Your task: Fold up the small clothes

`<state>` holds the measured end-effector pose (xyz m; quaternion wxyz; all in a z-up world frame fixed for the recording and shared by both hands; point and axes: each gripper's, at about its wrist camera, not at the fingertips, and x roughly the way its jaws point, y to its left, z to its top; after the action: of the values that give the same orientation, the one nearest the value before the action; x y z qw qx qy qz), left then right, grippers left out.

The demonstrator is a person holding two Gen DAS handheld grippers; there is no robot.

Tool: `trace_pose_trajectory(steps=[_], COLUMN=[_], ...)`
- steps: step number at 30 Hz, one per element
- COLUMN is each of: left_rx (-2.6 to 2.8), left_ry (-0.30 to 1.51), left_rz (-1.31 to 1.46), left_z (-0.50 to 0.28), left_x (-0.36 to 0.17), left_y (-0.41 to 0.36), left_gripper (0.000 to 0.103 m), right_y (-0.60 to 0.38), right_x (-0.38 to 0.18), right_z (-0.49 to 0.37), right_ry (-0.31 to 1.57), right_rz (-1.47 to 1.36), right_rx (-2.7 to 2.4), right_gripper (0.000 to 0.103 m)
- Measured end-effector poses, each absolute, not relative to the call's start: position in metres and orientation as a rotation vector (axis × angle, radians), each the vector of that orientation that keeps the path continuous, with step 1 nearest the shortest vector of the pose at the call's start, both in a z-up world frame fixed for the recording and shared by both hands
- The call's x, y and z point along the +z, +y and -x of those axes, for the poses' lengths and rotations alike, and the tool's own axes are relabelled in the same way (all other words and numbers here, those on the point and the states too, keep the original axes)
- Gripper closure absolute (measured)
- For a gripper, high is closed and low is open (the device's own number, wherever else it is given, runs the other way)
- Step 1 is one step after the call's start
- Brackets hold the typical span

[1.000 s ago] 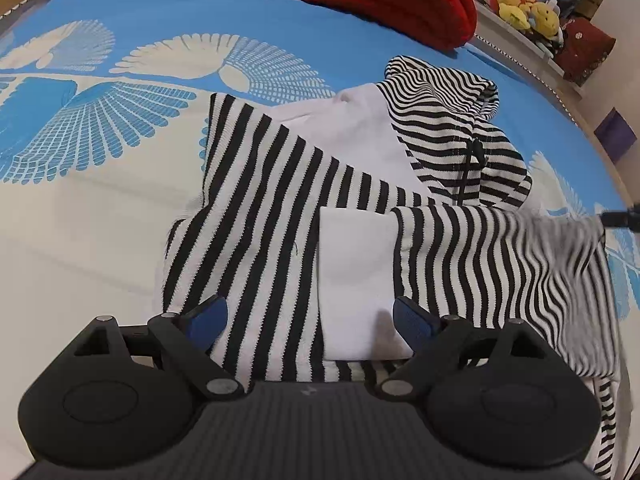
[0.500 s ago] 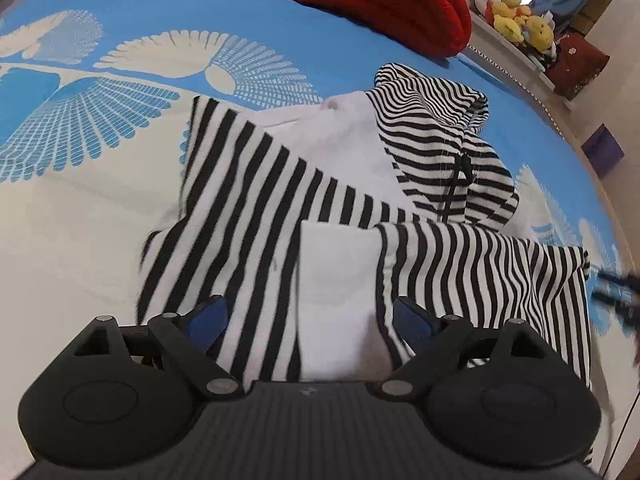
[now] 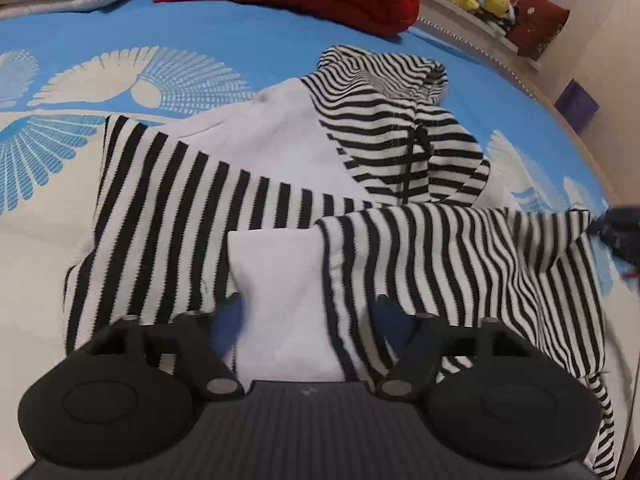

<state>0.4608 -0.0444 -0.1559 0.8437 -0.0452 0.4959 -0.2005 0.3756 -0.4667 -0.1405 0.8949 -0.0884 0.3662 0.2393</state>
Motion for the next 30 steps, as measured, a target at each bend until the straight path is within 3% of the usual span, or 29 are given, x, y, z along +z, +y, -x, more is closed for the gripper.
trace_pose_trajectory(steps=[4, 11, 13, 17, 23, 30], left_rx=[-0.404, -0.397, -0.401, -0.402, -0.405, -0.403], left_ry=[1.05, 1.049, 1.048, 1.054, 1.053, 1.051], left_rz=[0.111, 0.119, 0.118, 0.139, 0.125, 0.129], left_z=[-0.465, -0.465, -0.465, -0.466, -0.465, -0.465], left_x=[-0.157, -0.156, -0.155, -0.155, -0.154, -0.156], left_y=[-0.036, -0.036, -0.036, -0.033, -0.035, -0.035], left_gripper=[0.049, 0.049, 0.049, 0.049, 0.047, 0.045], right_y=[-0.474, -0.479, -0.485, -0.483, -0.505, -0.49], right_x=[-0.117, -0.127, -0.134, -0.125, -0.134, -0.15], right_z=[-0.394, -0.447, -0.457, -0.437, -0.425, -0.45], right_ry=[0.791, 0.967, 1.039, 0.949, 1.027, 0.933], right_rz=[0.257, 0.349, 0.276, 0.191, -0.062, -0.142], right_rx=[0.549, 0.266, 0.167, 0.228, 0.19, 0.129], right_gripper=[0.103, 0.103, 0.097, 0.089, 0.089, 0.089])
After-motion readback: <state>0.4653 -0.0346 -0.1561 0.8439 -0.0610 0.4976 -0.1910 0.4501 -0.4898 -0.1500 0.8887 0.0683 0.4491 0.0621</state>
